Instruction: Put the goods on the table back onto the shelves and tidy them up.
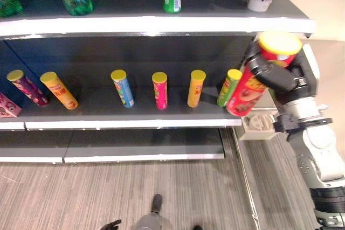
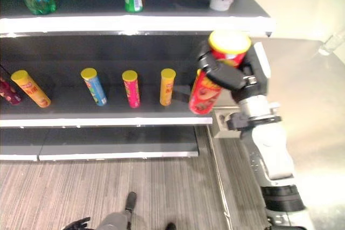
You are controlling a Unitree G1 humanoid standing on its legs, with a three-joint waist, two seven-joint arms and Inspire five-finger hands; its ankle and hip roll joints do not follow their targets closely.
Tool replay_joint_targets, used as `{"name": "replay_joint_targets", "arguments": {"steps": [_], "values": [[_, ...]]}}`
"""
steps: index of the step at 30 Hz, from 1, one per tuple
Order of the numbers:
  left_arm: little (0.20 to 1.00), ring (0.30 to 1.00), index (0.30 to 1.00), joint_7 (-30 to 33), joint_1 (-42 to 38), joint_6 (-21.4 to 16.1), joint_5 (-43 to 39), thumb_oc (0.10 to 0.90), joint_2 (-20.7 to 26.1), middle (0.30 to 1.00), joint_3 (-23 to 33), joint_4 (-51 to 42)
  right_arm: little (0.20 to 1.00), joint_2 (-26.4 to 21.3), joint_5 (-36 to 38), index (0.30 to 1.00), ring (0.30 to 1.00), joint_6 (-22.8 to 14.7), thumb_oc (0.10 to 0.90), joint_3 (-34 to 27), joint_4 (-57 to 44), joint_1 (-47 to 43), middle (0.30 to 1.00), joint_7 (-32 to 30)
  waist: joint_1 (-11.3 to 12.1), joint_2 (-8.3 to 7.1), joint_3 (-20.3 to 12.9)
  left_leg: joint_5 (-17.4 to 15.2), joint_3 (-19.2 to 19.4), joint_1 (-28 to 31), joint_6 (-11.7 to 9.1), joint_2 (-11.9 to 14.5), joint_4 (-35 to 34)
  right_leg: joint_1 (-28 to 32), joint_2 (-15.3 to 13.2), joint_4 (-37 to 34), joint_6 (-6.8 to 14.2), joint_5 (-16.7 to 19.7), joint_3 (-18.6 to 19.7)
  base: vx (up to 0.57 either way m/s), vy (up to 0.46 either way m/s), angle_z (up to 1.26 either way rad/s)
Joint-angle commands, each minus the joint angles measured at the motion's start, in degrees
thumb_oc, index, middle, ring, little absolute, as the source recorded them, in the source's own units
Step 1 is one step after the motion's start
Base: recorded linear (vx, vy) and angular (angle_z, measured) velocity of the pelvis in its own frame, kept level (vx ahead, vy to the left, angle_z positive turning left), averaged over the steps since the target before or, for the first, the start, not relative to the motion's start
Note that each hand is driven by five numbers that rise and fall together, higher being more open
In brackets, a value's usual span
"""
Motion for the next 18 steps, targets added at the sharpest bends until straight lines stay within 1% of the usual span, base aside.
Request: {"name": "replay_joint_targets", "arguments": {"steps": [1,3,4,5,6,7,8,9,10,11,12,13,14,16,17,18], "values": [[0.9,0.9,0.9,0.6,0.8,-2.1,0.4,0.8,1.2,0.9,-2.8,-1.3,0.3,-3.4,1.2,0.3,0.3,-4.9,0.4,-3.4,-4.3,-5.1,0.3,0.9,-1.5,1.67,-5.9,3.4,1.1,5.9,3.9,6.8,-3.2,-3.8,-2.2,0.2,5.3,0.6,2.0,-0.09,0.417,0.02],[0.9,0.9,0.9,0.6,1.3,-2.3,1.1,0.8,1.4,0.9,-2.5,-1.4,0.3,-3.4,1.1,0.3,0.3,-4.7,0.4,-3.9,-4.2,-3.9,0.3,1.2,-2.3,2.8,-6.5,6.2,0.5,8.0,1.8,10.0,-2.7,-3.7,-4.0,0.2,6.4,1.4,1.3,-0.07,0.484,0.15],[0.9,0.9,0.9,0.6,1.6,-2.4,1.2,0.8,1.6,0.9,-2.6,-1.6,0.3,-3.4,1.5,0.3,0.3,-4.4,0.4,-4.1,-4.0,-3.3,0.3,1.6,-2.6,3.28,-6.7,6.3,-0.6,8.8,0.9,10.6,-1.8,-3.8,-5.2,0.2,7.1,2.2,1.2,-0.07,0.532,0.29],[0.9,0.9,0.9,0.4,1.8,-2.5,1.4,0.8,1.7,0.9,-2.6,-1.8,0.3,-2.9,1.7,0.3,0.3,-4.3,0.4,-4.3,-3.9,-2.9,0.3,1.7,-2.9,4.0,-7.2,4.8,-0.9,9.9,0.0,10.4,-2.8,-3.9,-6.2,0.2,8.0,2.7,0.8,-0.05,0.551,0.37],[0.9,0.9,0.9,0.4,1.6,-2.6,1.9,0.8,1.7,0.9,-2.8,-1.7,0.3,-2.6,1.6,0.3,0.3,-4.3,0.4,-5.0,-4.2,-2.1,0.3,1.8,-3.5,4.54,-7.6,2.4,-0.5,10.7,-0.5,9.8,-4.4,-3.9,-7.5,0.2,8.8,3.6,0.3,-0.04,0.544,0.47],[0.9,0.9,0.9,0.3,1.0,-2.5,2.6,0.8,2.0,0.9,-3.2,-1.4,0.3,-2.2,1.1,0.3,0.3,-4.1,0.4,-6.5,-4.9,-0.6,0.3,1.7,-3.8,4.57,-7.8,-0.2,0.3,10.5,-0.4,8.4,-5.2,-4.1,-9.5,0.2,9.7,4.7,0.0,-0.05,0.58,0.6],[0.9,0.9,0.9,0.5,0.2,-2.7,3.0,0.8,2.5,0.9,-3.5,-1.3,0.3,-1.4,0.4,0.3,0.3,-3.8,0.4,-7.2,-5.0,0.2,0.3,1.7,-3.9,4.25,-8.0,-3.5,0.8,10.6,-0.3,6.6,-6.4,-4.8,-11.7,0.2,10.7,6.5,0.0,-0.09,0.715,0.58],[0.9,0.9,0.9,0.8,-1.1,-2.6,4.1,0.8,3.3,0.9,-4.5,-1.3,0.3,0.3,-1.1,0.3,0.3,-3.8,0.4,-8.0,-5.2,1.1,0.3,1.1,-3.9,3.61,-7.8,-6.8,0.6,10.9,1.7,2.9,-7.6,-5.4,-15.2,0.2,11.8,9.4,0.0,-0.11,0.694,0.45],[0.9,0.9,0.9,0.8,-1.2,-2.5,5.0,0.8,4.1,0.9,-4.9,-1.7,0.3,1.6,-1.9,0.3,0.3,-3.4,0.4,-8.2,-5.4,1.4,0.3,0.6,-4.3,3.24,-7.0,-7.5,0.4,11.4,3.1,0.9,-7.8,-5.9,-16.4,1.9,11.2,12.4,1.1,-0.16,0.619,0.31],[0.9,0.9,0.9,1.0,-1.6,-2.2,5.5,0.8,4.8,0.9,-5.3,-2.0,0.3,2.3,-2.5,0.3,0.3,-3.7,0.4,-8.0,-5.7,1.1,0.3,0.1,-4.7,3.58,-6.2,-7.3,0.3,10.7,4.1,-0.2,-7.8,-7.9,-15.8,5.2,10.2,12.5,3.7,-0.16,0.454,0.34],[0.9,0.9,0.9,1.1,-1.7,-2.2,5.1,0.8,5.1,0.9,-5.1,-2.1,0.3,2.5,-2.4,0.3,0.3,-3.8,0.4,-7.7,-5.7,1.0,0.3,0.2,-5.1,4.0,-5.9,-7.0,0.4,10.1,4.9,-1.1,-7.8,-10.1,-13.7,8.3,9.0,11.1,6.6,-0.17,0.455,0.27],[0.9,0.9,0.9,1.1,-1.4,-2.2,4.4,0.8,5.3,0.9,-4.5,-2.7,0.3,3.0,-2.0,0.3,0.3,-3.6,0.4,-7.0,-5.6,1.0,0.3,0.5,-5.2,4.65,-5.4,-6.6,0.4,10.0,5.7,-2.1,-7.8,-11.3,-10.7,11.3,8.2,9.4,8.3,-0.12,0.449,0.21],[0.9,0.9,0.9,1.1,-1.3,-2.3,3.9,0.8,5.4,0.9,-4.3,-2.9,0.3,3.2,-1.6,0.3,0.3,-3.9,0.4,-6.5,-5.4,0.6,0.3,0.7,-5.0,5.02,-5.0,-6.1,0.3,9.7,6.4,-3.0,-7.8,-10.8,-7.7,12.8,7.4,6.5,8.0,-0.1,0.376,0.13],[0.9,0.9,0.9,1.0,-1.0,-2.0,3.5,0.8,5.7,0.9,-4.1,-2.6,0.3,3.1,-0.8,0.3,0.3,-3.9,0.4,-5.7,-5.0,0.3,0.3,0.9,-4.8,5.51,-5.2,-5.2,-0.2,8.6,7.2,-4.5,-7.8,-10.2,-2.8,14.9,5.3,0.2,5.5,-0.08,0.268,0.18],[0.9,0.9,0.9,1.0,-0.9,-1.8,3.2,0.8,5.4,0.9,-4.0,-1.9,0.3,3.2,-0.2,0.3,0.3,-4.0,0.4,-5.1,-4.6,0.1,0.3,1.2,-4.5,5.38,-4.9,-5.0,0.1,8.4,7.7,-5.4,-7.8,-9.8,-0.2,15.7,4.3,-2.1,4.3,-0.09,0.206,0.16],[0.9,0.9,0.9,1.2,-1.0,-1.4,2.8,0.8,5.1,0.9,-3.6,-0.7,0.3,3.3,0.0,0.3,0.3,-4.1,0.4,-3.8,-4.0,-0.8,0.3,1.5,-4.1,5.02,-4.6,-4.6,0.6,8.0,8.0,-6.3,-7.8,-9.7,2.1,15.9,3.6,-3.3,2.7,-0.1,0.142,0.16]]}}
